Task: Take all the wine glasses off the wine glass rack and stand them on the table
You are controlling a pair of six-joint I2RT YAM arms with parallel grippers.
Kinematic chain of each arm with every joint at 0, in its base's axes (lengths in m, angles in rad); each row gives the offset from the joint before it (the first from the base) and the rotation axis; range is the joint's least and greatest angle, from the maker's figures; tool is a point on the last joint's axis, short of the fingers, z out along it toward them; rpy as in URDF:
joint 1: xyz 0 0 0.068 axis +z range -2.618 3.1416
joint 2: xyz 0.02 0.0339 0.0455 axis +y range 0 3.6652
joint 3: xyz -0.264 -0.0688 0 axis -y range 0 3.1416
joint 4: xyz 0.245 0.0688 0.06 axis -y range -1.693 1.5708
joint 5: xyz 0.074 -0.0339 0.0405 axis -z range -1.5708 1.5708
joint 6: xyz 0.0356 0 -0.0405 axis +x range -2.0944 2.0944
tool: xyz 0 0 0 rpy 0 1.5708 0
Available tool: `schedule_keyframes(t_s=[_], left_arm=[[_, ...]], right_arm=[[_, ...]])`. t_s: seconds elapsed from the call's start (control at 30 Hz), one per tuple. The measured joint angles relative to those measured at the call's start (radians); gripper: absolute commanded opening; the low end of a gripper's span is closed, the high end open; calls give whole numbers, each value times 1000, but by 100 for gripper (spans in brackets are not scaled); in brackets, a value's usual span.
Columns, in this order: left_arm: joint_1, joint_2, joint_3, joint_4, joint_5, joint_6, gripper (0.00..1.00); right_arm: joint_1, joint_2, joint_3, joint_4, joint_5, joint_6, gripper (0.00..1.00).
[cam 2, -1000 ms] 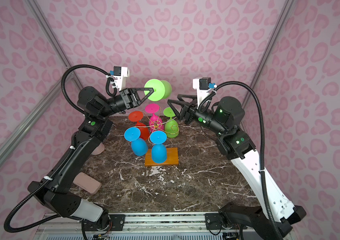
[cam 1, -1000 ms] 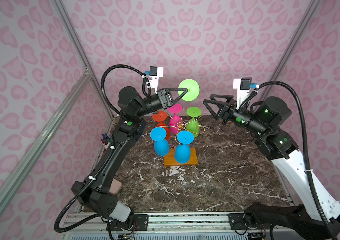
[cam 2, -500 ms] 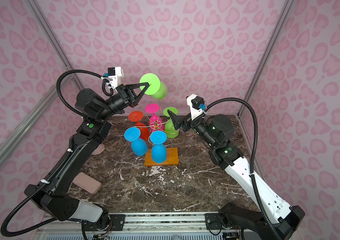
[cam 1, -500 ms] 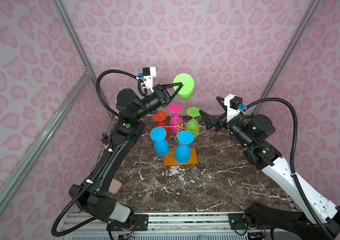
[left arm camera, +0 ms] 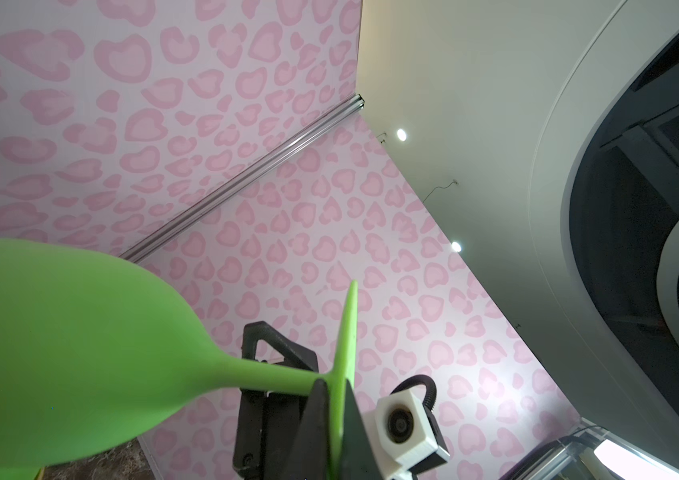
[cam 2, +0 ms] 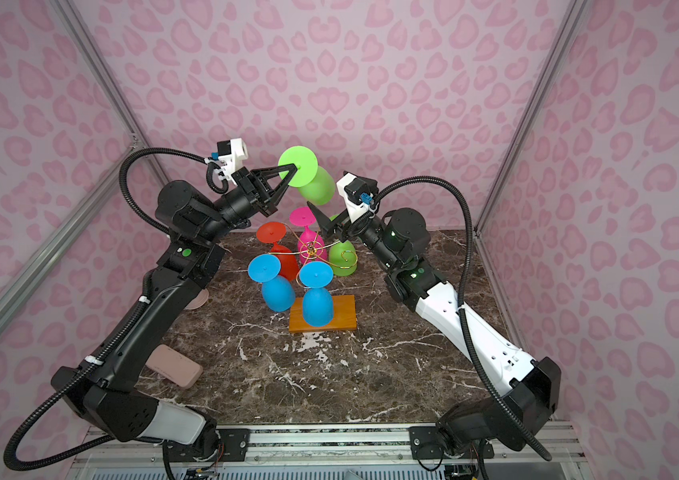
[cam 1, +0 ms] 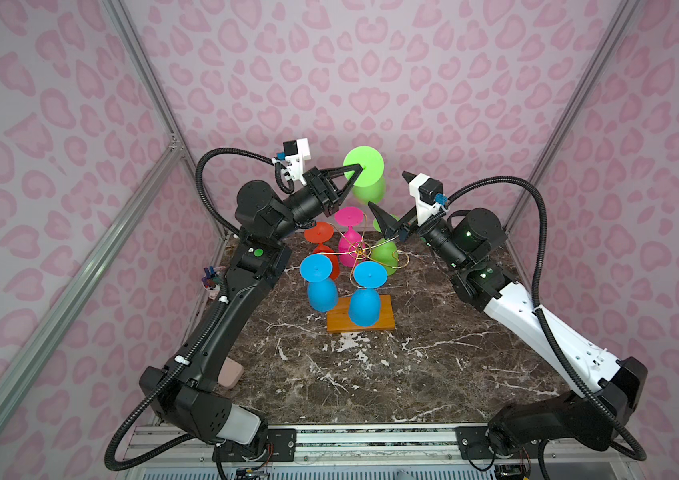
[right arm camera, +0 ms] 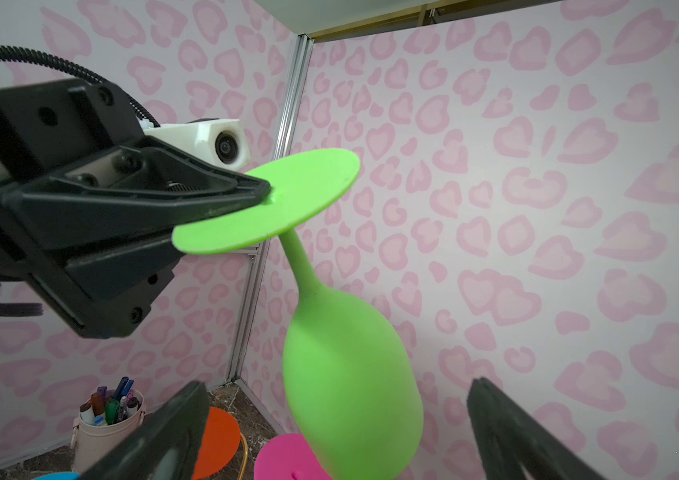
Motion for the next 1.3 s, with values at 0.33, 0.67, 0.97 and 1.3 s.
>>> schedule_keyframes(t_s=[0.33, 0.67, 0.97, 1.3], left_arm=[[0, -23, -25, 35, 5, -65, 3], [10, -26, -38, 54, 39, -141, 3], [11, -26, -48, 91, 69, -196, 3], [16, -11, -53, 138, 94, -260, 3]], right_arm=[[2, 109, 91, 25, -17, -6, 99], [2, 177, 148, 21, -14, -8, 97], [2, 183, 136, 25, 7, -8, 93], [3, 171, 121, 20, 16, -19, 77]])
